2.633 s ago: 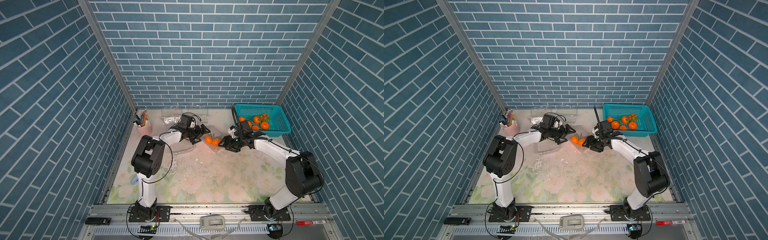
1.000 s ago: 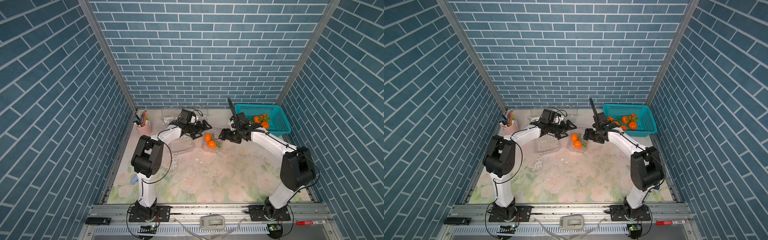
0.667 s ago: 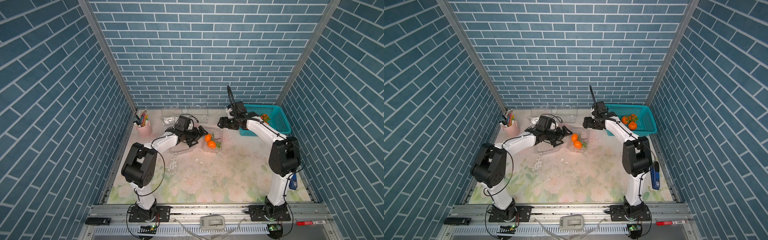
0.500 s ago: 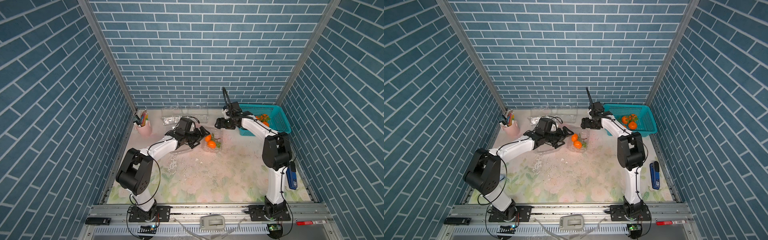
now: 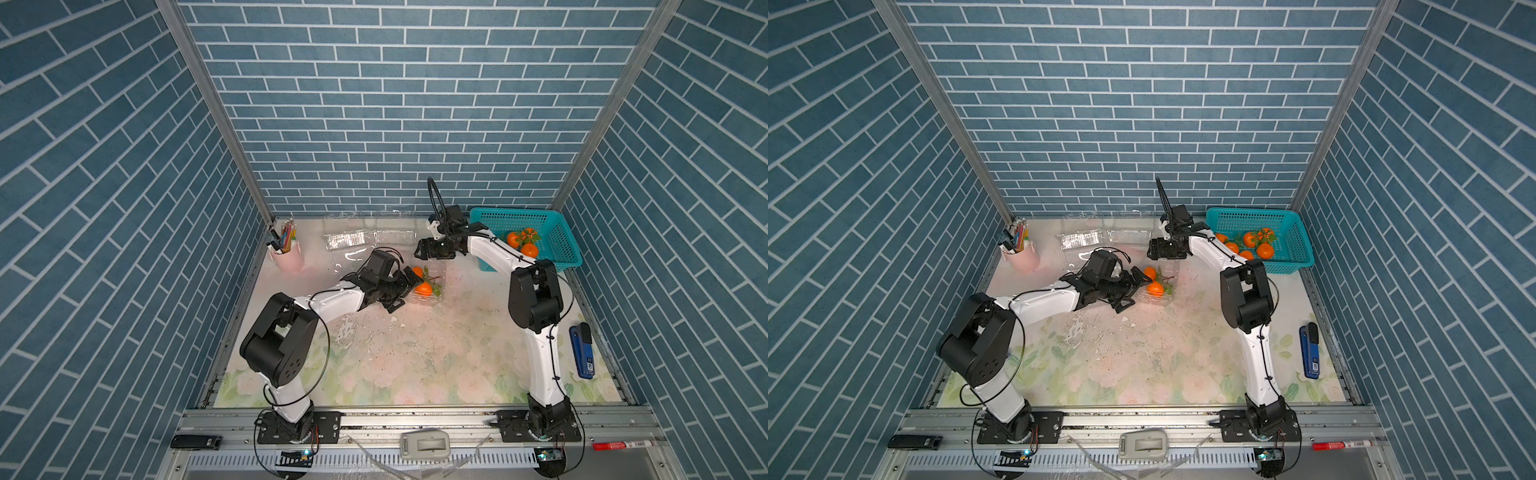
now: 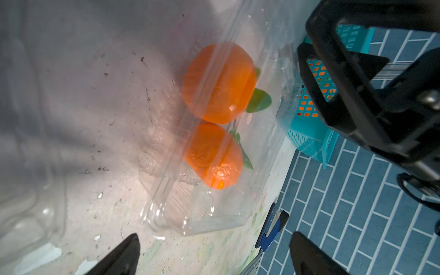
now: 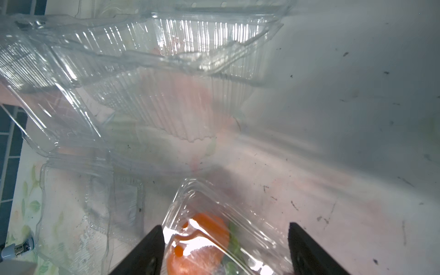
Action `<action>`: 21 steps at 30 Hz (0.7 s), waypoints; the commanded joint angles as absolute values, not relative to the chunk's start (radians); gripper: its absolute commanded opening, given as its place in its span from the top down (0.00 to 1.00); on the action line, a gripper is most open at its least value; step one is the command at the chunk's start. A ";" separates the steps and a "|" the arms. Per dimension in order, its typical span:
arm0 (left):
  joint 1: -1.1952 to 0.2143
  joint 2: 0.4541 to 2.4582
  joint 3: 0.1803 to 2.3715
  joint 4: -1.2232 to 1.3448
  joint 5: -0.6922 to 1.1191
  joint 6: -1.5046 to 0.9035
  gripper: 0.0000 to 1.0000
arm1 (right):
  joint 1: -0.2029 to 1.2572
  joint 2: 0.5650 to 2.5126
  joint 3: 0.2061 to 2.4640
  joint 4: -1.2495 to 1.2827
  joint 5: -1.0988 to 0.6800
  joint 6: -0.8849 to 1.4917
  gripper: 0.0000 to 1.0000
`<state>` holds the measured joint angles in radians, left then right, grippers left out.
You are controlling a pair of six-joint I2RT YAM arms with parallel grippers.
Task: Take oranges out of containers
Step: Adjust the packing box at the center of the board.
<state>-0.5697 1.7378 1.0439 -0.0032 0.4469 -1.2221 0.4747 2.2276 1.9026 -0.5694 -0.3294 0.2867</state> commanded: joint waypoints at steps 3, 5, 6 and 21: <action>-0.548 1.784 1.048 0.053 0.464 -1.218 0.01 | 0.471 2.201 1.862 -0.576 -0.376 0.274 0.19; -0.529 1.808 1.057 0.080 0.480 -1.219 0.01 | 0.470 2.152 1.816 -0.552 -0.382 0.290 0.19; -0.522 1.819 1.064 0.089 0.488 -1.219 0.01 | 0.470 2.139 1.799 -0.546 -0.383 0.297 0.19; -0.454 1.958 1.310 0.004 0.610 -1.070 0.01 | 0.469 1.857 1.369 -0.379 -0.370 0.617 0.21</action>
<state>-0.4496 1.9442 1.2549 0.0292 0.5446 -1.1435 0.4553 1.9095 1.4204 -0.4267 -0.3405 0.5014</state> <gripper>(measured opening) 0.994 0.789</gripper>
